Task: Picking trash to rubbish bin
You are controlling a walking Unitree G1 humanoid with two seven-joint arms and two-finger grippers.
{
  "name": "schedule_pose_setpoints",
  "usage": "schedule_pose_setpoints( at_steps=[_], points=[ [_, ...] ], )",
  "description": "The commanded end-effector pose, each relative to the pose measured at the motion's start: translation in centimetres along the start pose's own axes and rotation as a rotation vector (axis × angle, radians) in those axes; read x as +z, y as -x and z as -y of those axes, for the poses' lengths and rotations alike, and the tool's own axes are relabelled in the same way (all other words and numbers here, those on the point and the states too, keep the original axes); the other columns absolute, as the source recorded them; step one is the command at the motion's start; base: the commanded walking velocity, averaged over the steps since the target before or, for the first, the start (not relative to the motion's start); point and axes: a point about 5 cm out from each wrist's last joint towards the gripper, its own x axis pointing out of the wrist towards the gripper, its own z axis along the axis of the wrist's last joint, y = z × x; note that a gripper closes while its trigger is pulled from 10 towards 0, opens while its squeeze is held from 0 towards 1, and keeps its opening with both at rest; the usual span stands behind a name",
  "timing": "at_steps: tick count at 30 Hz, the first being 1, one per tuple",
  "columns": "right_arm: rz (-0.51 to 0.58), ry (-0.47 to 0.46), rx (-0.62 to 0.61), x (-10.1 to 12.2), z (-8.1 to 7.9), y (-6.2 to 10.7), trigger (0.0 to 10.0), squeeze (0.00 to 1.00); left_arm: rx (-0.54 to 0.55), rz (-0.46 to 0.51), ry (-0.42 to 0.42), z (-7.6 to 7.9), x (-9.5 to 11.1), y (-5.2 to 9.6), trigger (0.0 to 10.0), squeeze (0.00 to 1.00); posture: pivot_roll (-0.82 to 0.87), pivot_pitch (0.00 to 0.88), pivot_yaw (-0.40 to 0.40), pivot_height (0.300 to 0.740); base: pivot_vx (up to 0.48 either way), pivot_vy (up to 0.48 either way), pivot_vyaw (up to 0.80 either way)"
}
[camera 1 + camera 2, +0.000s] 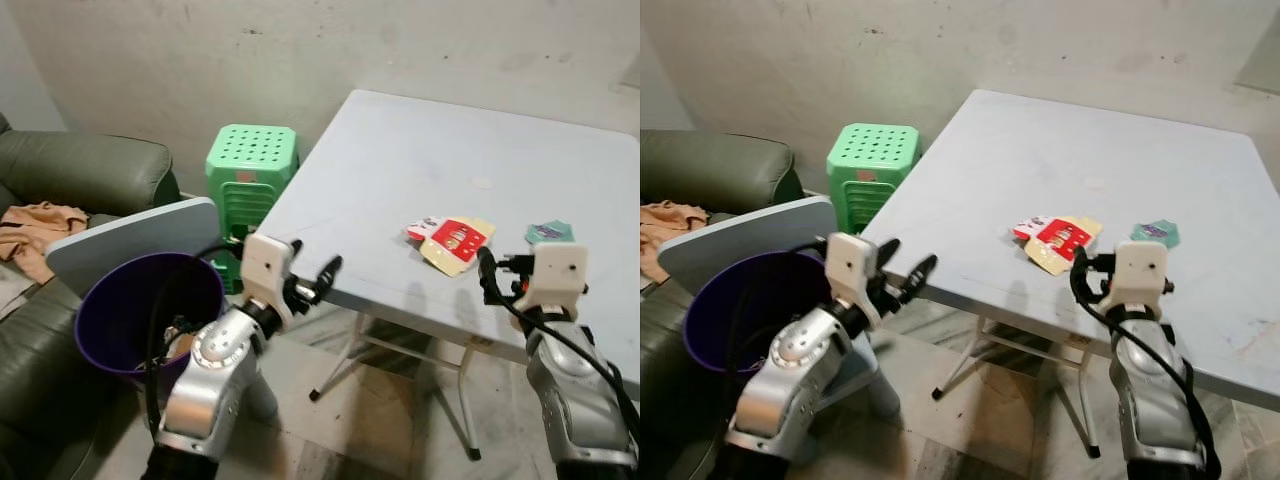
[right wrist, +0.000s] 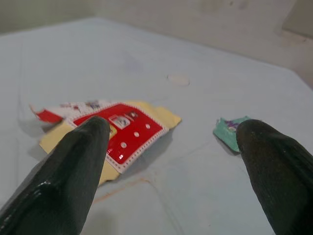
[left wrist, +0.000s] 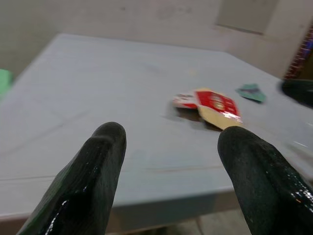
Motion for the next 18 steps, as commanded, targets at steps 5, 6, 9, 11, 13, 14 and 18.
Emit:
schedule_pose_setpoints(
  at_steps=[5, 6, 9, 11, 13, 14, 18],
  points=[
    [-0.002, 0.126, 0.057, 0.2, -0.5, -2.3, 10.0, 0.0, -0.044, 0.009, -0.004, 1.4, 0.4, 0.2, 10.0, 0.0, -0.04, 0.142, -0.058, 0.74, 0.0, 0.0, 0.0],
    [-0.004, 0.136, 0.069, 0.2, -0.7, -2.6, 10.0, 0.0, -0.047, 0.011, 0.002, 1.5, 0.5, 0.2, 10.0, 0.0, -0.03, 0.144, -0.059, 0.74, 0.0, 0.0, 0.0],
    [0.02, 0.166, 0.099, 0.4, -1.3, -3.5, 10.0, 0.0, -0.047, 0.016, 0.007, 1.6, 0.7, 0.3, 10.0, 0.0, -0.03, 0.144, -0.059, 0.74, 0.0, 0.0, 0.0],
    [0.016, 0.167, 0.121, 0.4, -1.7, -3.9, 10.0, 0.0, -0.049, 0.019, 0.002, 1.6, 0.8, 0.4, 10.0, 0.0, -0.03, 0.146, -0.061, 0.74, 0.0, 0.0, 0.0],
    [0.008, 0.153, 0.134, 0.4, -2.0, -4.3, 10.0, 0.0, -0.051, 0.018, 0.003, 1.6, 0.8, 0.5, 10.0, 0.0, -0.03, 0.146, -0.061, 0.74, 0.0, 0.0, 0.0],
    [0.011, 0.162, 0.154, 0.5, -2.3, -4.6, 10.0, 0.0, -0.049, 0.018, 0.001, 1.6, 0.9, 0.5, 10.0, 0.0, -0.03, 0.146, -0.061, 0.74, 0.0, 0.0, 0.0],
    [0.033, 0.178, 0.207, 0.9, -3.3, -5.6, 10.0, 0.0, -0.038, 0.021, -0.002, 1.3, 1.1, 0.7, 10.0, 0.0, 0.0, 0.147, -0.061, 0.74, 0.0, 0.0, 0.0]
  ],
)
